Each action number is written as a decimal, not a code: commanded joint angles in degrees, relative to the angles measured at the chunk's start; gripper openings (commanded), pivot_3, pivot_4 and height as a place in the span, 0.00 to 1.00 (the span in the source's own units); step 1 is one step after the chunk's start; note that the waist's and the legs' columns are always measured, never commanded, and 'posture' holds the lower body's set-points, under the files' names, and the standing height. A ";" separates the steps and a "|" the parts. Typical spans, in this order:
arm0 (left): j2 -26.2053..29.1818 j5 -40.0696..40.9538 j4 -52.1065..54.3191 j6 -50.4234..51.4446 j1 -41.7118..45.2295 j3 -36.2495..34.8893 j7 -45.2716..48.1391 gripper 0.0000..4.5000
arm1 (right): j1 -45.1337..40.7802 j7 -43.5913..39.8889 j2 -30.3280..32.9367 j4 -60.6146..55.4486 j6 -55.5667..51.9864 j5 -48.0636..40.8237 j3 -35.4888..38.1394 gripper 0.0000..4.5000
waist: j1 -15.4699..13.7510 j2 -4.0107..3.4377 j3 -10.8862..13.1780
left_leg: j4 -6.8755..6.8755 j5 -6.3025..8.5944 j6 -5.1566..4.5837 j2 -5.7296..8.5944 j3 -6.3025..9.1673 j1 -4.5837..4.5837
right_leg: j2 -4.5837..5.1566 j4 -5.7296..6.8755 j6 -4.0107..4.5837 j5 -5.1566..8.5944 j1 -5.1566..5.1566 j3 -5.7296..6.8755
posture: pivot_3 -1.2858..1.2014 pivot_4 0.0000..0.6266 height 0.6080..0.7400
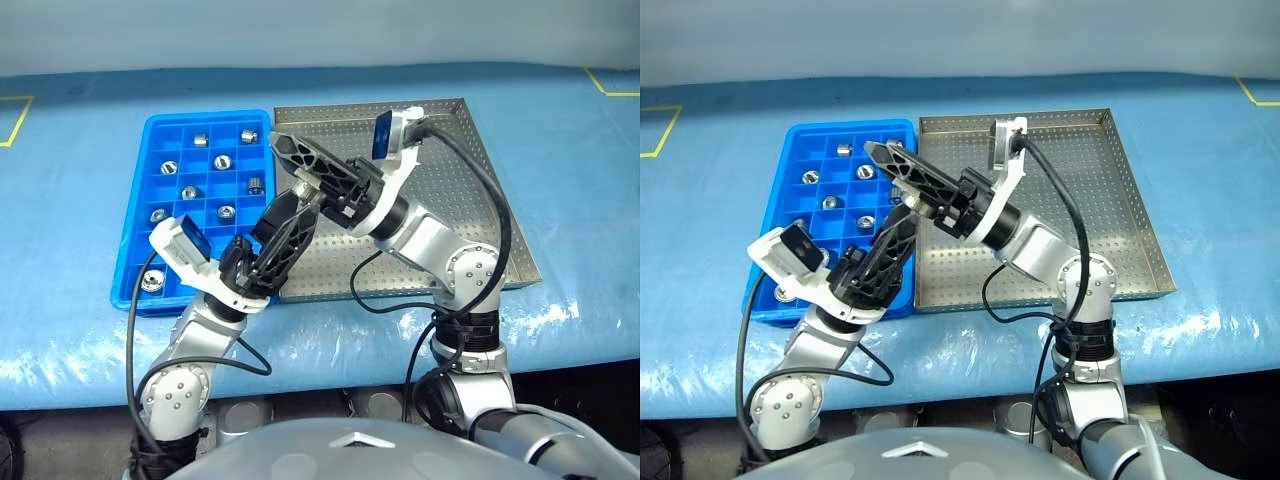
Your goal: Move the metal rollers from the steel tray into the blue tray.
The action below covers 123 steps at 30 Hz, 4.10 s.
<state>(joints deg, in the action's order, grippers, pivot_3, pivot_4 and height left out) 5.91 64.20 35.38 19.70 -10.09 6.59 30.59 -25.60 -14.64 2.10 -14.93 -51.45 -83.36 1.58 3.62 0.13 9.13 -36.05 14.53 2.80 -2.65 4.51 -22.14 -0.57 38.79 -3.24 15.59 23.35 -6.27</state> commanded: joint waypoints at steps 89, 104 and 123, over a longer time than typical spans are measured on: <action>14.21 -33.35 -0.45 18.44 9.12 -5.95 -13.81 0.99 | 12.98 4.53 21.33 -22.38 4.21 37.64 -2.84 1.00 | 0.00 0.02 0.00 | -0.24 -0.10 0.18 0.13 0.06 -0.33 | 0.17 -0.09 -0.19 -0.11 0.12 0.05 | 0.49 0.24 1.00; 17.97 -36.59 -4.83 12.56 14.27 6.39 2.71 0.99 | 13.44 13.18 35.88 -24.83 -23.75 25.93 14.85 1.00 | 4.48 -0.01 -0.01 | -0.23 -0.07 0.12 0.09 -0.06 -0.30 | 0.08 -0.07 -0.19 -0.14 0.13 -0.12 | 0.43 0.24 1.00; 15.36 -47.79 -28.65 -2.49 33.64 16.49 20.73 0.99 | 16.83 21.10 25.75 -29.08 -40.35 25.08 22.21 1.00 | 7.09 -0.17 -0.10 | -0.79 0.10 -0.24 0.12 -0.14 -0.47 | 0.04 -0.05 -0.44 -0.18 0.06 -0.22 | 0.37 0.24 1.00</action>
<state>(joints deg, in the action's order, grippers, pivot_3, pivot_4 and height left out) 21.65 17.31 7.52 19.44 22.64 21.87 48.88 -9.26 5.07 28.18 -41.35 -90.03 -58.81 22.09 10.70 -0.04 9.03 -36.86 14.64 2.54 -2.53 4.36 -22.62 -0.53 38.73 -3.69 15.41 23.41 -6.50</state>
